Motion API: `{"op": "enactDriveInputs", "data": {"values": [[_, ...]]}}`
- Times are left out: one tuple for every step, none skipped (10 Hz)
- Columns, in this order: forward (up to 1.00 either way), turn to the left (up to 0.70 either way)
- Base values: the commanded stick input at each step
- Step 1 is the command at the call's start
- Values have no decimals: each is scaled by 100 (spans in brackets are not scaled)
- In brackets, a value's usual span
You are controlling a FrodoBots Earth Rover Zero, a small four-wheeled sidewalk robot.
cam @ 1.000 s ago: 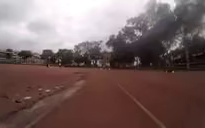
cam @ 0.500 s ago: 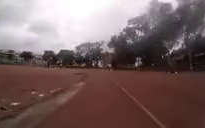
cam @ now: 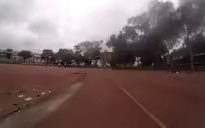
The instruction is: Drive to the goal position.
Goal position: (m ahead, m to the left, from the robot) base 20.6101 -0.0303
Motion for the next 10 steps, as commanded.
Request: {"op": "enactDriveInputs", "data": {"values": [[70,-32],[70,-34],[70,-35],[70,-35],[70,7],[70,1],[70,0],[70,0],[70,0],[70,0]]}}
